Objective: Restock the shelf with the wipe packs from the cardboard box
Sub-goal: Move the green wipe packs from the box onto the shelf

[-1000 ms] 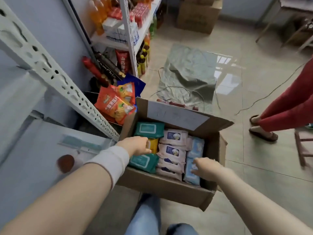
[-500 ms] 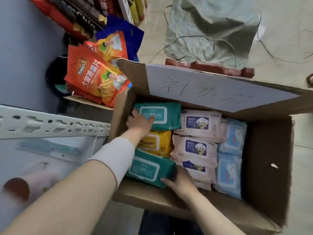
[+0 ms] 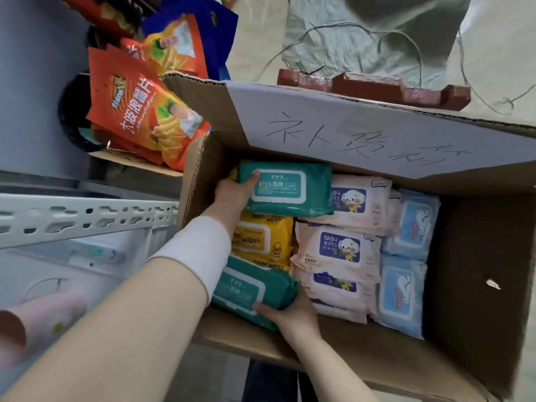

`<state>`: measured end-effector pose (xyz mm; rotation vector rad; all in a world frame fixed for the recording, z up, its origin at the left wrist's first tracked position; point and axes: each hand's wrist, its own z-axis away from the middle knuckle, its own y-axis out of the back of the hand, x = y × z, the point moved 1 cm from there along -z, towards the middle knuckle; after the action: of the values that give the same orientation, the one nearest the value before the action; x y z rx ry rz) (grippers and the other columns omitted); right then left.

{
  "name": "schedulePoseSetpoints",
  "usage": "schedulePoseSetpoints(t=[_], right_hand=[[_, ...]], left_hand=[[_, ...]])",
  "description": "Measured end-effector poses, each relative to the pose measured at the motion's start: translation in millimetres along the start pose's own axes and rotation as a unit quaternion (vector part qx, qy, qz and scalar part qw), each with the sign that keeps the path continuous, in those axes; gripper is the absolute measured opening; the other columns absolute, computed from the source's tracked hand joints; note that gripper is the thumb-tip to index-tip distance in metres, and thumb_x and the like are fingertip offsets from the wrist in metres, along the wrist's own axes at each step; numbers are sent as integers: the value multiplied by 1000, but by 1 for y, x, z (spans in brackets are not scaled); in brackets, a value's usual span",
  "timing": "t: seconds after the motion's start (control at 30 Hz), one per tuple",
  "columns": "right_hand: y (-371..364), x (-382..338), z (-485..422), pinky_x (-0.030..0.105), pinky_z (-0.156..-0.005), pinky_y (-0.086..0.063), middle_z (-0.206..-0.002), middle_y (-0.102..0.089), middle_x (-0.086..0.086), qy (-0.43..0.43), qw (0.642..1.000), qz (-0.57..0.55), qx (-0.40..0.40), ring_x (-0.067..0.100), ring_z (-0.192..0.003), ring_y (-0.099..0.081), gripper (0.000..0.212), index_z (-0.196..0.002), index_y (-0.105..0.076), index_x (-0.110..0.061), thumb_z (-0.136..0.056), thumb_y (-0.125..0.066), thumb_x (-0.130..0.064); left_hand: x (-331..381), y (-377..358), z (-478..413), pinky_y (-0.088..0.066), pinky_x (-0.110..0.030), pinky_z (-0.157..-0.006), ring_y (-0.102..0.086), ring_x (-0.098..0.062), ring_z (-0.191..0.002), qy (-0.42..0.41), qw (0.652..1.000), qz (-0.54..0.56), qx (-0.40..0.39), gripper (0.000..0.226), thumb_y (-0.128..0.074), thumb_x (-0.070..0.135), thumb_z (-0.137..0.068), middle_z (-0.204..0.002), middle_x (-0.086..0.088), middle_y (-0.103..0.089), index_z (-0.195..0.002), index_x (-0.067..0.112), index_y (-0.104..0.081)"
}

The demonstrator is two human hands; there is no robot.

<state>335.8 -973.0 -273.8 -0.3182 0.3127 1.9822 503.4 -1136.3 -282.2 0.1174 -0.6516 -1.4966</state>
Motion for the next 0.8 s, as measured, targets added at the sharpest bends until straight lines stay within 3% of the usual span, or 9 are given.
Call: schedulePoseSetpoints(t=[0.1, 0.2, 0.3, 0.4, 0.5, 0.63, 0.8], right_hand=[[-4, 1, -1, 19, -87, -47, -119, -65, -6, 3, 999, -35, -32, 8, -103, -61, 59, -112, -58, -24, -61, -86, -31], [-7, 0, 3, 23, -91, -49, -117, -66, -5, 9, 996, -71, -45, 9, -103, -63, 60, -116, -60, -20, -63, -85, -31], [-4, -3, 6, 10, -71, -52, -95, -69, -19, 14, 993, -108, -50, -5, -87, -64, 37, -98, -64, -31, -66, -83, -32], [6, -2, 11, 7, -56, -50, -73, -69, -25, 29, 990, -135, -39, -8, -72, -67, 24, -84, -63, -32, -69, -81, -27], [24, -1, 26, 24, -54, -56, -72, -74, -14, 7, 982, -185, -33, 6, -70, -72, 22, -88, -66, -24, -72, -79, -19], [63, 8, 63, 21, -52, -54, -73, -74, -13, 19, 986, -165, 6, 6, -70, -72, 21, -90, -67, -20, -72, -79, -17], [110, 19, 121, 18, -48, -52, -88, -71, -2, 48, 991, -120, 14, 11, -75, -68, 26, -99, -64, -12, -76, -75, -15]], left_hand=[[4, 7, 1, -51, -44, -91, -62, -29, -102, 18, 995, 57, -73, 79, -75, 44, -72, -117, -14, -62, -132, 5, -43], [11, 16, 9, -54, -32, -67, -65, -18, -84, 26, 983, 55, -173, 60, -75, 32, -74, -95, -6, -67, -123, 8, -49], [16, 15, 22, -54, -34, -75, -65, -21, -93, -16, 975, 66, -211, 53, -73, 23, -77, -111, -11, -67, -123, 7, -51], [13, 11, 35, -55, -37, -81, -66, -25, -96, -76, 974, 100, -188, 51, -74, 17, -77, -115, -15, -66, -122, 4, -53], [2, 21, 55, -54, -34, -80, -65, -22, -95, -122, 978, 120, -122, 54, -77, 21, -73, -113, -8, -65, -120, 9, -52], [-32, 49, 93, -52, -39, -89, -63, -22, -101, -160, 973, 150, -72, 45, -77, 23, -72, -113, -4, -64, -110, 21, -53], [-77, 91, 173, -53, -22, -69, -65, -10, -94, -223, 948, 226, -36, 27, -77, 30, -72, -99, 9, -67, -89, 33, -56]])
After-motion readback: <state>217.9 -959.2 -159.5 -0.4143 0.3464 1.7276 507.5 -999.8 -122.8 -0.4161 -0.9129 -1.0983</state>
